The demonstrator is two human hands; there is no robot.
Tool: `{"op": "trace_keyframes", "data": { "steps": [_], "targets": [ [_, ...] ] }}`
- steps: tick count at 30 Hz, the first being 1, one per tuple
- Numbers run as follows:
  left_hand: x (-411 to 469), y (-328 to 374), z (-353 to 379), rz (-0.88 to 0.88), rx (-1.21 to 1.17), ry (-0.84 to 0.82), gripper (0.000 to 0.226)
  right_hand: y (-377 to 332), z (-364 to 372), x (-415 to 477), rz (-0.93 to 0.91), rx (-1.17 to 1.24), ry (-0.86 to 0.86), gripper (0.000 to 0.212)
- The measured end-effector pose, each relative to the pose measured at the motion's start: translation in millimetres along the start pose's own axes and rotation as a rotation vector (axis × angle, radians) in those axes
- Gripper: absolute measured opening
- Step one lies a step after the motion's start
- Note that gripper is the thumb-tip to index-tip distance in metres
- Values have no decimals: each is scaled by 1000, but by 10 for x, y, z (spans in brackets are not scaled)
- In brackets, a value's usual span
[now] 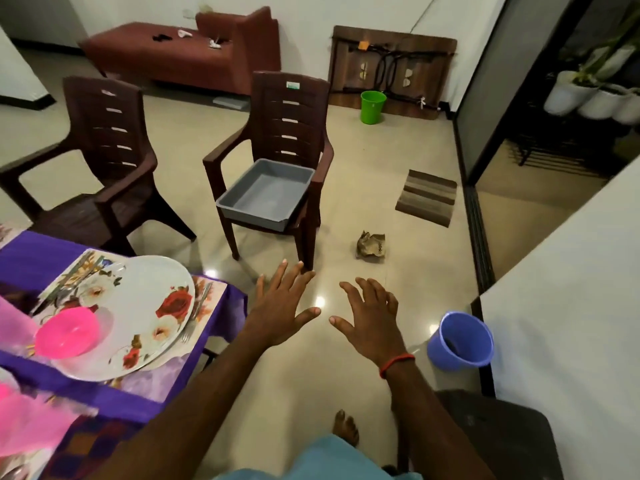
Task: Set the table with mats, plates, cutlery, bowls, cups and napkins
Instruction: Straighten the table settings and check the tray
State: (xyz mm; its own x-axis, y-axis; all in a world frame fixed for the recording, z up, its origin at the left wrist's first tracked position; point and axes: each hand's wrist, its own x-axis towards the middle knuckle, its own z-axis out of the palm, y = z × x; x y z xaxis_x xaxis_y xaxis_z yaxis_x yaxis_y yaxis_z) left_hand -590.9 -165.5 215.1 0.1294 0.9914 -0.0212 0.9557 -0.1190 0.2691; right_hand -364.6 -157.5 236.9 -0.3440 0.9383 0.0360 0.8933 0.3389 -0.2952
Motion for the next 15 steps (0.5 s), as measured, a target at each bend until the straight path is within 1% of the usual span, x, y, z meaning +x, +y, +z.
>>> {"op": "trace_keyframes", "data": {
  "steps": [6, 15],
  "targets": [
    [767, -87, -144, -131, -3, 21, 80, 253, -181, 1004, -130, -5, -15, 70],
    [1355, -435, -196, -296, -37, 78, 84, 256, -122, 2187, -288, -14, -79, 69]
  ]
}}
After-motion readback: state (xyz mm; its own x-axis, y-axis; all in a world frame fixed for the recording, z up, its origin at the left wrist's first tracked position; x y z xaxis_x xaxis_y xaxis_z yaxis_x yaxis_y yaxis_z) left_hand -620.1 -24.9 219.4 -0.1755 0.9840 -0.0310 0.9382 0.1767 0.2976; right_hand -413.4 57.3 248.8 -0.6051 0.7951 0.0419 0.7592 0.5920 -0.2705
